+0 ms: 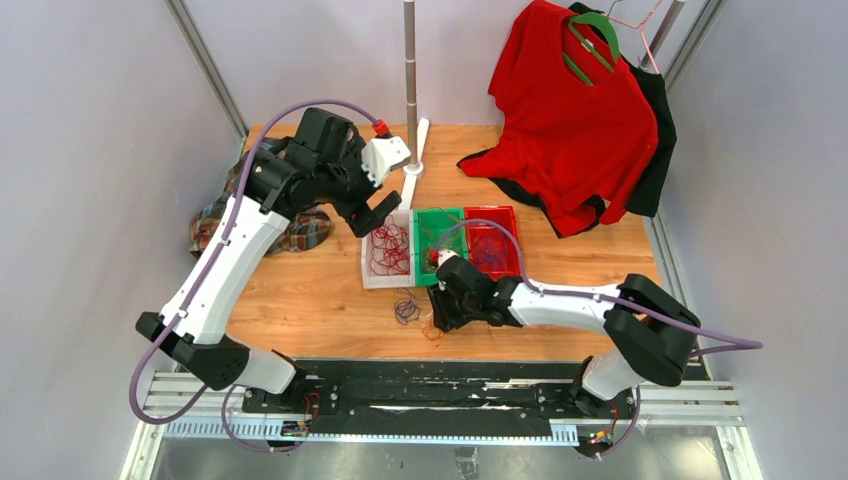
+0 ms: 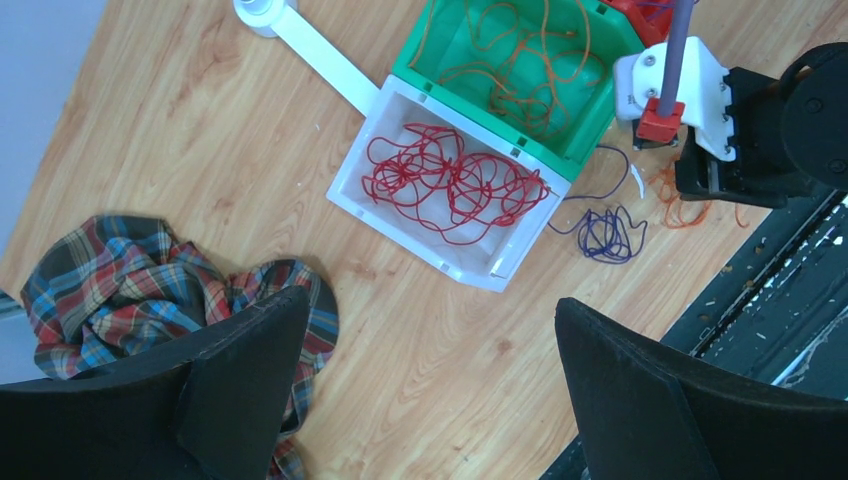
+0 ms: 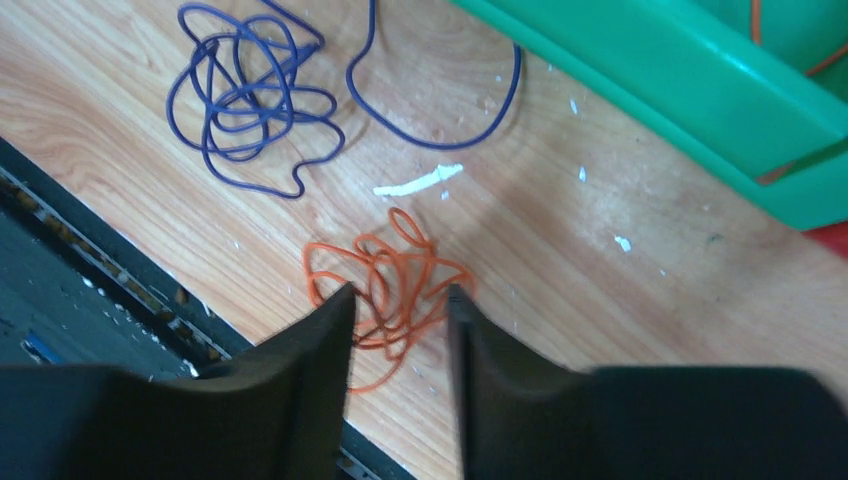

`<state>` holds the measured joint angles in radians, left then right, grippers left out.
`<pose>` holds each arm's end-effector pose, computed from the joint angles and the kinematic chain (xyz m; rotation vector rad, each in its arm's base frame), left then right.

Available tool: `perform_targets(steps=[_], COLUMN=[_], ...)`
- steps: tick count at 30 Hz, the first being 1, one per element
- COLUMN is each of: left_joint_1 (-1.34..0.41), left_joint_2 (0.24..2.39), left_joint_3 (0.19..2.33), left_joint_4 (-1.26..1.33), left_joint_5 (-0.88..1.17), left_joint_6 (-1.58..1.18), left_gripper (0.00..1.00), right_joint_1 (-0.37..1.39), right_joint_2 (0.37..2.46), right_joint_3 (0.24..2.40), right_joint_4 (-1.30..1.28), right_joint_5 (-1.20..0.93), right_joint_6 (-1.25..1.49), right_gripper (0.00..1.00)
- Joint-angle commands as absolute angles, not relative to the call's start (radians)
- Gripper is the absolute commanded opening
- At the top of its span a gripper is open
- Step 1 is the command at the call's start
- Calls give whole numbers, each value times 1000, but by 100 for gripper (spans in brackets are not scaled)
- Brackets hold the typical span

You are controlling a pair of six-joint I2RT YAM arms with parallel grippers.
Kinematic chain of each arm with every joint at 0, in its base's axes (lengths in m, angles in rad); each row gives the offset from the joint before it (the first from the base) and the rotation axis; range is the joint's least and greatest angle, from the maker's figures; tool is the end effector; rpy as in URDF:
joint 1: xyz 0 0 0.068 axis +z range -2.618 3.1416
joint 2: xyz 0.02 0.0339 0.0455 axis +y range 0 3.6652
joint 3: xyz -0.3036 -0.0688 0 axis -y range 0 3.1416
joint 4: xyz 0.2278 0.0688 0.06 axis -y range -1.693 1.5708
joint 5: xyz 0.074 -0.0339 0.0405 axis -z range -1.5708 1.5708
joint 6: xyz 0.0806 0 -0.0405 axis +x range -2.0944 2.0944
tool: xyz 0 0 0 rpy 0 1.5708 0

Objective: Untangle the cables

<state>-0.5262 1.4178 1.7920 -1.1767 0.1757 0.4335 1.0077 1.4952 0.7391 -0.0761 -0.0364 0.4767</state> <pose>0.2268 -0.1480 0.4424 1.1692 2.0638 -0.2530 0.1619 0.2620 0.1893 -0.6818 2.4394 0.6966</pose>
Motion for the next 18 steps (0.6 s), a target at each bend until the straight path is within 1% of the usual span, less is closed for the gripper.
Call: perform_targets(steps=[1, 3, 4, 11, 18], left_joint_1=[-520, -520, -520, -520, -520], left_joint_2=[1385, 1380, 1377, 1361, 1339], left_joint_3=[1778, 1776, 1775, 1778, 1768], left_joint_4=[-1183, -1183, -1182, -1182, -1182], left_joint_5=[191, 191, 190, 204, 252], left_joint_6=[431, 436, 439, 445, 452], left_gripper=[98, 98, 98, 98, 98], right_joint_1=[1023, 1023, 1023, 1002, 898], right_joint_2=[1525, 1516, 1501, 1269, 1056], right_joint_3=[787, 794, 797, 822, 843], right_joint_4=[-74, -80, -90, -168, -185], right_joint_5=[0, 0, 3, -6, -83], right_joint_6=[487, 481, 474, 388, 327], right_gripper=[25, 6, 1, 1, 1])
